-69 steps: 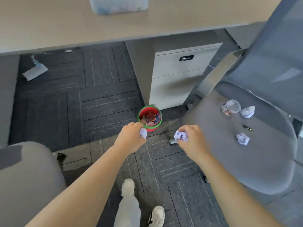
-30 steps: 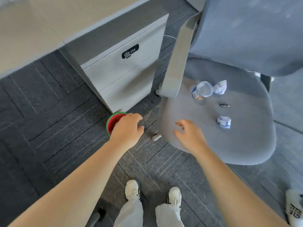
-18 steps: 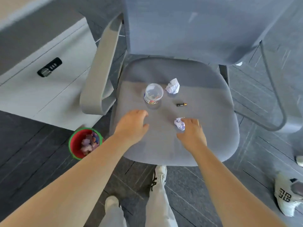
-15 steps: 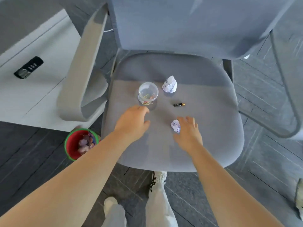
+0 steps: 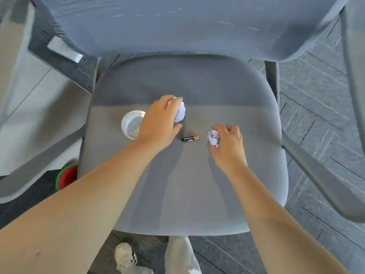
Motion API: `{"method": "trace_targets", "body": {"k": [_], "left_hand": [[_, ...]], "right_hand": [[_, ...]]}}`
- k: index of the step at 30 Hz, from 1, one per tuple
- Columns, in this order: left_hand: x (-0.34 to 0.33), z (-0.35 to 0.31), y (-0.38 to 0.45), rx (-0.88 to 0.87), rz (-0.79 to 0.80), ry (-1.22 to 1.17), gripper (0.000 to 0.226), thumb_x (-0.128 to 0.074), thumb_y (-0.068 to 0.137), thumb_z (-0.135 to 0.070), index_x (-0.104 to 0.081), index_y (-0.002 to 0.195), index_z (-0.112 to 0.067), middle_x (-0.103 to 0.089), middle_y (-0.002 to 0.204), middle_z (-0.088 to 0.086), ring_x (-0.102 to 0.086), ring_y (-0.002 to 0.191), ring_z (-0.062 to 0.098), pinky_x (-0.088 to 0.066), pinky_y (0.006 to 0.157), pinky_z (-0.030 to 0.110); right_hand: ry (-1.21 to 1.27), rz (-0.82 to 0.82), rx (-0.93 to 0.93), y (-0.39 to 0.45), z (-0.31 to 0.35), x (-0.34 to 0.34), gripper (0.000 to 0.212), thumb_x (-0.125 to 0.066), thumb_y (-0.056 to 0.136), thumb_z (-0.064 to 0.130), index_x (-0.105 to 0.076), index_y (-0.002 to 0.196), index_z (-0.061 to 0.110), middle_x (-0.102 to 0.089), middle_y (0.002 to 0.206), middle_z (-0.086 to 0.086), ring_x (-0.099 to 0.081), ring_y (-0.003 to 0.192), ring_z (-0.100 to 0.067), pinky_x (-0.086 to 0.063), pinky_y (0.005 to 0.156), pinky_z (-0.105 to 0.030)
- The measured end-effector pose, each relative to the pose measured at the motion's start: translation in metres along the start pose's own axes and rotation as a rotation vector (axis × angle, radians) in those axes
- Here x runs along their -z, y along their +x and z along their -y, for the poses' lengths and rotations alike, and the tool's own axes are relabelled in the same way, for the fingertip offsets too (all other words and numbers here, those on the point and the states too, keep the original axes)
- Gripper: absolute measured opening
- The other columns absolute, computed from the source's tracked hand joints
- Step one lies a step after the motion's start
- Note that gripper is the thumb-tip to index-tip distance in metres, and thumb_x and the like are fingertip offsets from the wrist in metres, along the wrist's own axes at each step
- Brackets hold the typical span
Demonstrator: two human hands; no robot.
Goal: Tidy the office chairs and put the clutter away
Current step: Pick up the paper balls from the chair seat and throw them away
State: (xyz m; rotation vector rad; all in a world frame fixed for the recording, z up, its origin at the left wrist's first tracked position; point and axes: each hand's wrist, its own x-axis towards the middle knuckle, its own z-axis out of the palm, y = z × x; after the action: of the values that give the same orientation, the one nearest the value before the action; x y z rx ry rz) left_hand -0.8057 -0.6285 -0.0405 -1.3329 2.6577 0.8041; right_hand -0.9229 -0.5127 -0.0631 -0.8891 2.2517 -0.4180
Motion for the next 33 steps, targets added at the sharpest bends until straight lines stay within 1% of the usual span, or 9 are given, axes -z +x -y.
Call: {"method": "trace_targets", "body": {"k": [2,4,6,9,12,14,20,23,33], "left_hand": [[-0.008,-0.002,0.016,0.039,0.104,0.121,0.071,-0.063,0.085,-0.013,-0.027,0.145,-0.018,-0.021,0.155,0.011,-0.03,0.135,0.033,-0.032,0.107,0.041],[-0.016,-0.004,0.028,0.079,0.187,0.252,0.076,-0.063,0.085,-0.009,-0.021,0.146,-0.022,-0.01,0.158,0.011,-0.028,0.135,0.034,-0.033,0.107,0.042],[-0.022,-0.006,0.035,0.134,0.231,0.302,0.066,-0.06,0.082,0.003,-0.034,0.139,-0.017,-0.017,0.154,0.013,-0.036,0.127,0.037,-0.04,0.1,0.042],[-0.023,-0.007,0.034,0.163,0.195,0.23,0.041,-0.051,0.078,0.012,-0.05,0.115,-0.004,-0.04,0.13,0.018,-0.047,0.111,0.038,-0.047,0.087,0.043],[-0.007,-0.01,0.022,0.13,0.108,0.019,0.024,-0.051,0.075,0.007,-0.057,0.094,-0.006,-0.049,0.111,0.013,-0.05,0.107,0.033,-0.048,0.076,0.037],[0.013,-0.012,0.009,0.129,0.062,-0.059,0.019,-0.053,0.076,0.001,-0.058,0.089,-0.012,-0.05,0.11,0.01,-0.05,0.109,0.03,-0.042,0.072,0.031],[0.072,0.0,-0.064,0.16,-0.029,-0.198,0.036,-0.059,0.082,-0.006,-0.056,0.117,-0.009,-0.05,0.117,0.012,-0.049,0.111,0.025,-0.032,0.07,0.02],[0.092,0.021,-0.114,0.234,-0.004,-0.211,0.048,-0.061,0.084,-0.013,-0.047,0.131,-0.015,-0.043,0.128,0.011,-0.05,0.114,0.028,-0.04,0.085,0.027],[0.086,0.132,-0.284,0.494,-0.02,-0.19,0.056,-0.063,0.083,-0.017,-0.043,0.135,-0.017,-0.045,0.132,0.01,-0.05,0.118,0.028,-0.044,0.095,0.035]], "right_hand": [[0.022,-0.009,-0.012,0.009,-0.004,0.007,0.04,-0.048,0.088,0.002,-0.052,0.126,0.013,-0.042,0.13,-0.015,-0.037,0.122,-0.031,-0.041,0.088,-0.032],[0.033,-0.003,-0.02,0.014,-0.009,0.008,0.042,-0.049,0.087,0.002,-0.051,0.128,0.013,-0.043,0.129,-0.015,-0.037,0.122,-0.03,-0.04,0.088,-0.03],[0.036,0.007,-0.015,0.017,-0.013,0.008,0.041,-0.05,0.087,0.002,-0.052,0.127,0.013,-0.043,0.129,-0.015,-0.038,0.121,-0.029,-0.036,0.083,-0.026],[0.029,0.015,-0.008,0.018,-0.012,0.01,0.044,-0.049,0.086,0.0,-0.051,0.128,0.013,-0.043,0.129,-0.015,-0.037,0.121,-0.03,-0.031,0.081,-0.024],[-0.001,0.026,0.023,0.013,0.001,0.015,0.046,-0.048,0.086,-0.001,-0.049,0.13,0.014,-0.042,0.131,-0.014,-0.036,0.122,-0.03,-0.033,0.084,-0.025],[-0.016,0.039,0.05,0.006,0.017,0.022,0.047,-0.047,0.087,-0.001,-0.047,0.132,0.014,-0.039,0.132,-0.014,-0.036,0.122,-0.03,-0.038,0.088,-0.029],[-0.064,0.084,0.157,-0.034,0.083,0.035,0.051,-0.052,0.085,0.002,-0.043,0.135,0.014,-0.04,0.134,-0.013,-0.038,0.124,-0.029,-0.041,0.093,-0.031],[-0.109,0.1,0.225,-0.063,0.118,0.024,0.048,-0.053,0.085,0.002,-0.043,0.132,0.009,-0.042,0.132,-0.015,-0.04,0.122,-0.031,-0.04,0.093,-0.032],[-0.235,0.276,0.406,-0.174,0.187,-0.093,0.04,-0.056,0.083,0.001,-0.045,0.121,0.001,-0.044,0.128,-0.018,-0.044,0.118,-0.033,-0.04,0.092,-0.032]]}}
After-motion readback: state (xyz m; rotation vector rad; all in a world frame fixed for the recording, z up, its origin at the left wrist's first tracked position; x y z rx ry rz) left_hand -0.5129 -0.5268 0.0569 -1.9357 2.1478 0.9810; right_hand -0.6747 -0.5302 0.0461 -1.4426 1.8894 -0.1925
